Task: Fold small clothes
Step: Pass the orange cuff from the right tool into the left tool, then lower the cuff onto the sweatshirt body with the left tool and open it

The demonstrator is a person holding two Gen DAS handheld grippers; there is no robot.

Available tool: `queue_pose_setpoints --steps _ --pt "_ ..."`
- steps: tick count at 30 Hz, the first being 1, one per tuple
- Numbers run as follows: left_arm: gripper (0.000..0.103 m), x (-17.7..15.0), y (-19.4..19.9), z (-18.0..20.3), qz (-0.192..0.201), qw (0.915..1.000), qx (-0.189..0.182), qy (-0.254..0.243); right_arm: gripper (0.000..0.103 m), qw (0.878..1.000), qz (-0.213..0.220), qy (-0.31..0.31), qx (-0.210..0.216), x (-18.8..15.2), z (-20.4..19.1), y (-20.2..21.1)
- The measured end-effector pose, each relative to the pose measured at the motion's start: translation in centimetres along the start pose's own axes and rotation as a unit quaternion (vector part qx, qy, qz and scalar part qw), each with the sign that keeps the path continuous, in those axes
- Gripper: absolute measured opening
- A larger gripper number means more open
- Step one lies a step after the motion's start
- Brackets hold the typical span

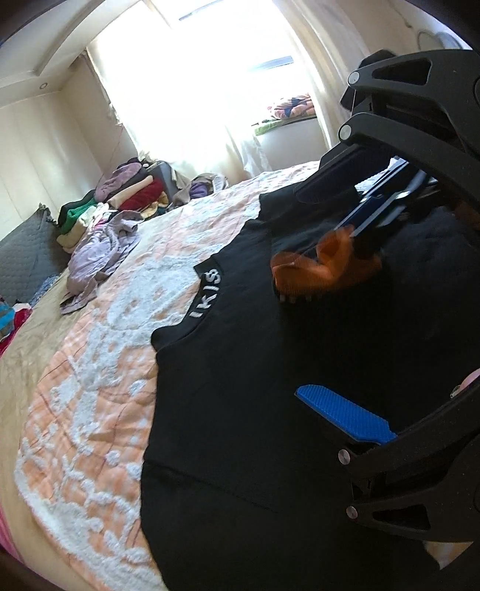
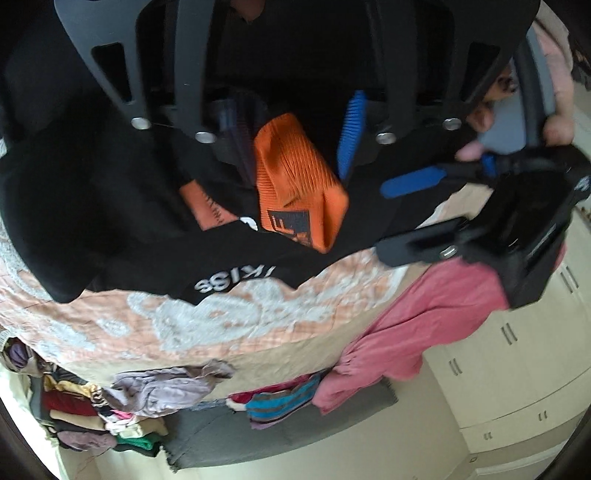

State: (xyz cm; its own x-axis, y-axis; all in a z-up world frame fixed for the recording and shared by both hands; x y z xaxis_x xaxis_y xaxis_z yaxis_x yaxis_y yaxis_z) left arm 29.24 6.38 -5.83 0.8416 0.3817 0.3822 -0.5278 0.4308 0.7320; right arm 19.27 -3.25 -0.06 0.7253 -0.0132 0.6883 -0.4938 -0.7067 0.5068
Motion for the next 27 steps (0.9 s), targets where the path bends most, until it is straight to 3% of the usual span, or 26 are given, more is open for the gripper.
queue_pose_setpoints --steps 4,6,8,15,16,17,19,23,27 --pt "0.081 -0.7 -0.8 0.8 -0.011 0.9999 -0.004 -0.013 0.054 1.000 -0.011 0.016 0.003 -1.4 -0.5 1.6" --pt "0.078 -1.0 -1.4 1.0 -0.012 0.9992 0.022 -0.030 0.057 1.000 -0.008 0.009 -0.004 -1.8 0.1 2.9" --pt "0.067 -1.3 -1.8 1.0 -0.011 0.9981 0.045 -0.041 0.058 1.000 -0.001 -0.004 -0.014 -2.0 1.1 4.3" --pt "0.056 -2.6 -4.6 1.3 -0.025 0.9949 0.079 -0.057 0.060 0.997 0.028 -0.038 -0.057 -2.2 4.5 7.9" --pt "0.049 -2.7 -4.7 1.3 -0.022 0.9944 0.085 -0.060 0.060 0.997 0.031 -0.043 -0.060 -2.3 4.9 8.2" --pt "0.034 -2.6 -4.8 1.4 -0.013 0.9928 0.096 -0.069 0.060 0.996 0.032 -0.047 -0.062 -2.3 5.1 8.4" --pt "0.013 -2.7 -4.7 1.8 -0.011 0.9919 0.093 -0.086 0.060 0.996 0.037 -0.056 -0.066 -2.4 5.8 8.8" --pt "0.009 -2.2 -3.1 2.3 0.009 0.9945 0.063 -0.083 0.060 0.995 0.040 -0.060 -0.072 -2.1 6.4 9.2" --pt "0.009 -1.4 1.2 3.4 0.066 0.9915 0.050 -0.101 0.060 0.994 0.046 -0.062 -0.077 -1.9 6.6 9.6"
Point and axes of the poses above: each gripper's, at about its wrist camera, not at the fingertips, and y roughly against the way its jaws point, z to its right, x to its top, the point moved 6 cm from there along -y, roughly the way its jaws point, and after that the axes turned 14 degrees about x, right-handed, at the moved point
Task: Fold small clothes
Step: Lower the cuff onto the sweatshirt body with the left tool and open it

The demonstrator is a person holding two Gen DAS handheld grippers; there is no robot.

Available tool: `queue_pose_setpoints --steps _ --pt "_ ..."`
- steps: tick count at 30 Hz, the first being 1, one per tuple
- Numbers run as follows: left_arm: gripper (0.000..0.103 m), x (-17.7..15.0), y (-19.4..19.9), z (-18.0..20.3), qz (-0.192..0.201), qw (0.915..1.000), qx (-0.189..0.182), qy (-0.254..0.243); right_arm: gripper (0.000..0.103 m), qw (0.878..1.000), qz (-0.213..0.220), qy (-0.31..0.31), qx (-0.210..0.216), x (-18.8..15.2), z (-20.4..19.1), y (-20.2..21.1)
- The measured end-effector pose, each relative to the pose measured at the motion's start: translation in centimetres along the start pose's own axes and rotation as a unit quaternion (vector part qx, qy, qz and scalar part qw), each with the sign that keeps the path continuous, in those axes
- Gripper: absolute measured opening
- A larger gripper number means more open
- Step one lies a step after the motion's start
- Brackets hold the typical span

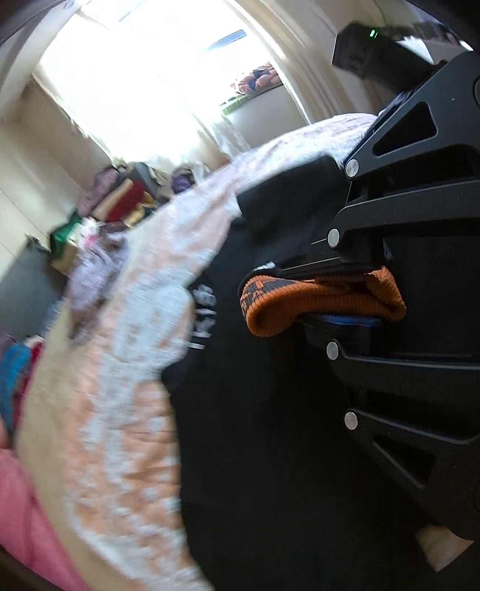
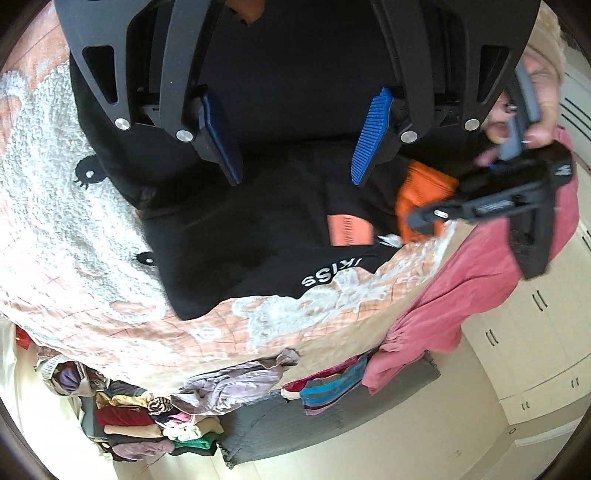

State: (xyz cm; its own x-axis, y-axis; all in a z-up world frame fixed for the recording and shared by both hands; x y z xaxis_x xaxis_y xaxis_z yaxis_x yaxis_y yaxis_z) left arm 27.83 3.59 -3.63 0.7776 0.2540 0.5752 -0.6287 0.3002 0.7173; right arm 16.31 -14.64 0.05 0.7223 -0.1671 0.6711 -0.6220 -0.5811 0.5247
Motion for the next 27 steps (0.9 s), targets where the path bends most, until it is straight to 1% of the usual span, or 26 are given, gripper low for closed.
queue_pose_setpoints --steps 4,5,7,9,12,13,15,16,17,20,22,23,27 --pt "0.009 1.2 2.4 -0.9 0.039 0.9991 0.015 0.010 0.060 1.000 0.003 0.000 -0.006 0.3 0.2 0.0" --pt "0.009 1.3 2.9 -1.3 0.043 0.9988 0.016 0.014 0.060 1.000 0.003 -0.001 -0.007 0.4 0.3 -0.1" --pt "0.009 1.3 3.2 -1.8 0.041 0.9989 0.015 0.018 0.060 1.000 0.002 -0.003 -0.009 0.4 0.4 -0.4" --pt "0.009 1.3 3.3 -2.1 0.038 0.9989 0.022 0.017 0.060 1.000 0.001 -0.003 -0.015 0.4 0.5 -0.7" --pt "0.012 1.3 3.3 -2.8 0.036 0.9985 0.039 0.016 0.060 1.000 -0.002 0.003 -0.028 0.3 0.6 -1.1" --pt "0.012 1.4 3.4 -3.3 0.040 0.9976 0.052 0.020 0.060 1.000 -0.002 0.005 -0.030 0.3 0.6 -1.3" --pt "0.017 1.5 3.3 -4.1 0.044 0.9961 0.072 0.024 0.060 0.999 -0.003 0.004 -0.035 0.4 0.8 -1.5" --pt "0.020 1.6 3.3 -4.5 0.045 0.9956 0.076 0.030 0.060 0.999 -0.004 0.004 -0.037 0.4 0.9 -1.6" --pt "0.021 1.7 3.3 -4.8 0.045 0.9955 0.075 0.035 0.060 0.999 -0.005 0.005 -0.038 0.4 0.9 -1.7" --pt "0.021 1.5 3.0 -4.8 0.040 0.9960 0.068 0.041 0.060 0.999 -0.008 0.007 -0.042 0.7 1.1 -2.1" --pt "0.022 1.1 2.5 -3.9 0.033 0.9968 0.068 0.025 0.060 0.999 -0.012 0.010 -0.043 1.0 1.1 -2.5" --pt "0.026 0.9 2.2 -3.5 0.029 0.9971 0.068 0.017 0.060 0.999 -0.016 0.014 -0.043 1.2 1.0 -2.8" --pt "0.031 -0.8 0.3 -2.0 -0.004 0.9966 0.079 -0.021 0.065 0.998 -0.033 0.023 -0.048 1.7 1.4 -4.0"
Point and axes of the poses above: each gripper's, at about its wrist camera, not at the fingertips, and y roughly against the way its jaws point, z to its right, x to its top, the point moved 6 cm from there along -y, roughly the way its jaws point, and after that the axes turned 14 degrees about x, right-handed, at the moved point
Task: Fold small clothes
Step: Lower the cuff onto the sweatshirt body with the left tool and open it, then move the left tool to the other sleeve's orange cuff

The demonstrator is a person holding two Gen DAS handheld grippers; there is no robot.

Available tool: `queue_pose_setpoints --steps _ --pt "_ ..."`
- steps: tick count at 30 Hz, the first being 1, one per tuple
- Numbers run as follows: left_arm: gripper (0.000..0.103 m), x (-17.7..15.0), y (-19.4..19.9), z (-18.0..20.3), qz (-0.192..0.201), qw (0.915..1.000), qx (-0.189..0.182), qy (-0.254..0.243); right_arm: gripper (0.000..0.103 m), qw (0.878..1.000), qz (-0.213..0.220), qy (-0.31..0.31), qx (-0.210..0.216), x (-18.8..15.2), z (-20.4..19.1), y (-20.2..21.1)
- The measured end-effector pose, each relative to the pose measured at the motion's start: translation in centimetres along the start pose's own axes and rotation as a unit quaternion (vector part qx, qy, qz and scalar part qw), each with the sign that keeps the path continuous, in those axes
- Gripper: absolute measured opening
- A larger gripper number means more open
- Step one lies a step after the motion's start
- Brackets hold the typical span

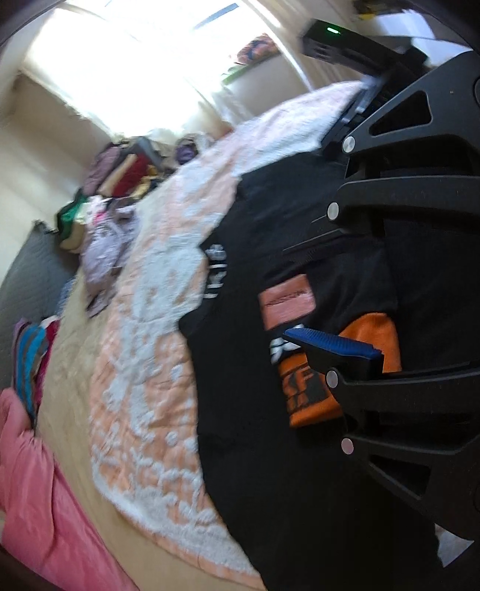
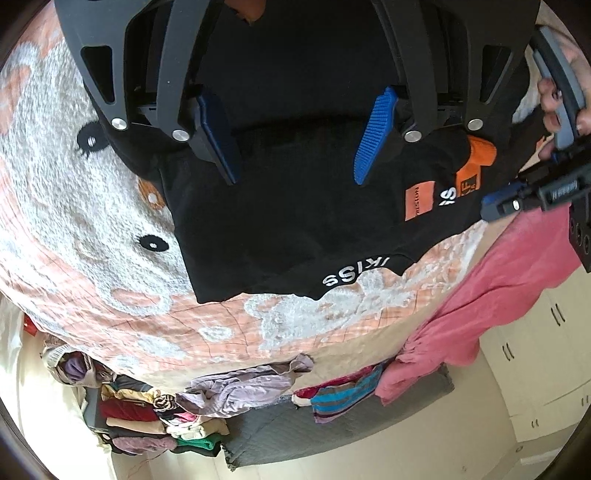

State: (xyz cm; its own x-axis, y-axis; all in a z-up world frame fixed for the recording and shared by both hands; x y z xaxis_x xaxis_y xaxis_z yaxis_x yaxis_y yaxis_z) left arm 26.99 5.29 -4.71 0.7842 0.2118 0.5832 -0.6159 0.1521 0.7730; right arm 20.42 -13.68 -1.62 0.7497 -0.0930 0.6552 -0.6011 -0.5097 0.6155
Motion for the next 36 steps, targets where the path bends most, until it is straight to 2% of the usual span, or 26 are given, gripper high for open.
queue_pose_setpoints --steps 4,6,8,12,16,18,20,25,31,33,36 --pt "0.041 -1.7 -2.0 -1.0 -0.037 0.9986 0.037 -0.009 0.067 0.999 -0.025 -0.010 -0.027 -0.3 1.4 -1.4" --pt "0.042 -2.4 -2.8 -2.1 -0.052 0.9971 0.055 -0.008 0.067 0.998 -0.038 -0.023 -0.041 -0.8 2.5 -2.0" --pt "0.042 -2.7 -2.7 -2.8 -0.054 0.9976 0.044 0.003 0.067 0.998 -0.037 -0.030 -0.038 -1.2 2.9 -2.3" --pt "0.042 -3.4 -2.1 -3.2 -0.043 0.9980 0.046 -0.006 0.068 0.999 -0.028 -0.029 -0.035 -1.1 2.6 -1.9" --pt "0.046 -3.8 -1.6 -3.0 -0.033 0.9981 0.049 -0.015 0.076 0.999 -0.014 -0.048 -0.014 -1.0 2.6 -1.0" --pt "0.048 -3.8 -1.4 -3.1 -0.031 0.9983 0.048 -0.012 0.078 0.999 -0.011 -0.052 -0.011 -0.8 2.5 -0.6" --pt "0.055 -3.9 -1.2 -3.3 -0.029 0.9981 0.054 -0.009 0.083 0.999 -0.008 -0.051 -0.009 -0.7 2.3 -0.2" --pt "0.060 -3.6 0.0 -4.5 -0.008 0.9984 0.053 0.016 0.091 0.999 -0.001 -0.046 -0.002 -0.3 1.4 0.3" --pt "0.075 -3.3 1.6 -5.8 0.014 0.9979 0.050 0.039 0.095 1.000 0.010 -0.028 0.008 0.1 -0.3 0.9" --pt "0.077 -3.2 1.8 -6.2 0.014 0.9978 0.043 0.048 0.096 1.000 0.014 -0.017 0.011 0.2 -1.1 1.0" --pt "0.093 -2.9 2.5 -6.8 0.027 0.9970 0.046 0.056 0.097 1.000 0.017 0.005 0.013 0.1 -2.6 1.1"
Point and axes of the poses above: each gripper's, at about its wrist camera, not at the fingertips, and y roughly against the way its jaws point, z to its right, x to its top, the point moved 6 cm from there along -y, roughly the way its jaws point, and after that the axes turned 14 degrees about x, right-handed, at the moved point
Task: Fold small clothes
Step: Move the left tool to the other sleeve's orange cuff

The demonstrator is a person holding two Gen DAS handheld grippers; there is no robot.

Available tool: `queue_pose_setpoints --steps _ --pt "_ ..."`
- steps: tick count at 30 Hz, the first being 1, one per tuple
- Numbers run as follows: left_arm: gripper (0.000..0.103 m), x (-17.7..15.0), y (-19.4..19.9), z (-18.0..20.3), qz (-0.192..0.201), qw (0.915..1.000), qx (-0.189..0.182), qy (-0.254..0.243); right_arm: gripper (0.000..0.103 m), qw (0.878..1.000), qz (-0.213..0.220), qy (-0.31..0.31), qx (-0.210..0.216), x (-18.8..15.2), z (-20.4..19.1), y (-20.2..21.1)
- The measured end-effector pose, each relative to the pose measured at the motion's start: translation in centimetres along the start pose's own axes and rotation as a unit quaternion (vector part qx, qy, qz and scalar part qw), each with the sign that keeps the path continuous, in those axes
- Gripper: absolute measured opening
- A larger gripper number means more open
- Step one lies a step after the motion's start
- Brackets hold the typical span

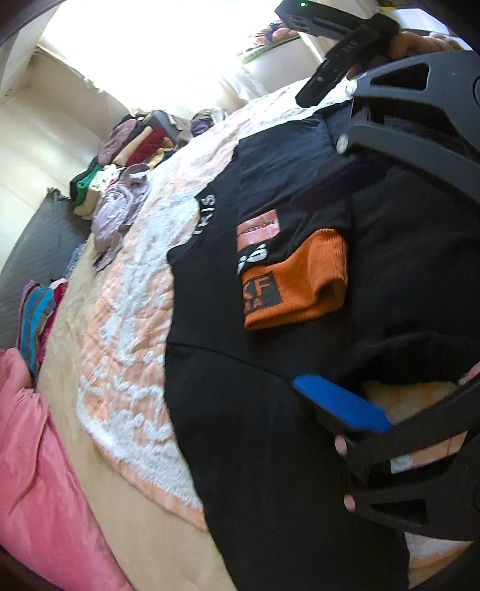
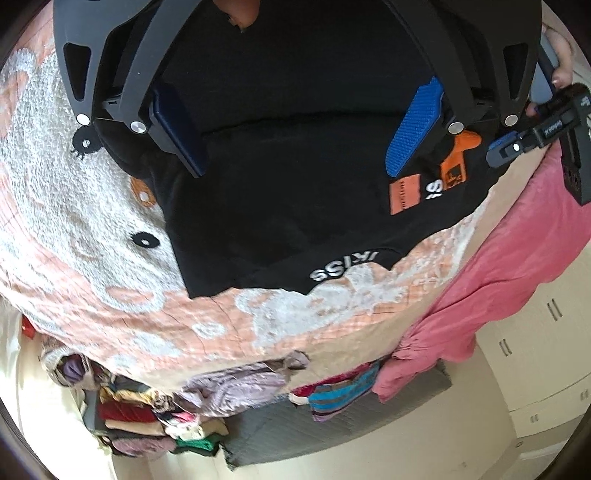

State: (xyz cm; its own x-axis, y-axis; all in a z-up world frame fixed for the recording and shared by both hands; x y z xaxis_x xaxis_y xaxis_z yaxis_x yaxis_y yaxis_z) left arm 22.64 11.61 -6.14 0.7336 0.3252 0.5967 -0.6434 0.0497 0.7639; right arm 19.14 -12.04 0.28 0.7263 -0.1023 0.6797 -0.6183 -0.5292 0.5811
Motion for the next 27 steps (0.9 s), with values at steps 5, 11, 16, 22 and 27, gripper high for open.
queue_pose_setpoints --steps 5,11,16,22,27 --pt "0.093 0.4 1.1 -1.7 0.019 0.9995 0.022 0.013 0.098 0.999 0.003 0.034 0.001 0.0 -2.4 -0.1" --pt "0.093 0.4 2.6 -4.2 0.029 0.9982 0.037 0.038 0.098 0.999 0.007 0.047 0.018 0.0 -4.8 -0.1" --pt "0.093 0.4 4.1 -5.9 0.041 0.9963 0.055 0.052 0.098 0.998 0.004 0.064 0.028 -0.1 -6.9 -0.1" --pt "0.093 -0.1 5.7 -7.8 0.045 0.9937 0.070 0.075 0.098 0.995 -0.002 0.083 0.049 -0.5 -9.6 -0.4" --pt "0.093 -0.3 7.5 -10.0 0.057 0.9900 0.090 0.093 0.098 0.992 -0.010 0.104 0.064 -1.1 -12.0 -1.1"
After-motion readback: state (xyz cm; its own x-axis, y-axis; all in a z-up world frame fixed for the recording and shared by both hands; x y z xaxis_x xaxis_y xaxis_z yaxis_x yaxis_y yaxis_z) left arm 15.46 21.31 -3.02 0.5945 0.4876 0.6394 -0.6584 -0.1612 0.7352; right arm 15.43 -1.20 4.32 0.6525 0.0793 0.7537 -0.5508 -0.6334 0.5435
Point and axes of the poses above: each gripper's, at about its wrist camera, not at the fingertips, and y roughly against the way its jaws point, z to its right, x to its top, the point moved 6 cm from there along -y, roughly the way its jaws point, and after that the axes turned 14 degrees about x, right-handed, at the moved point
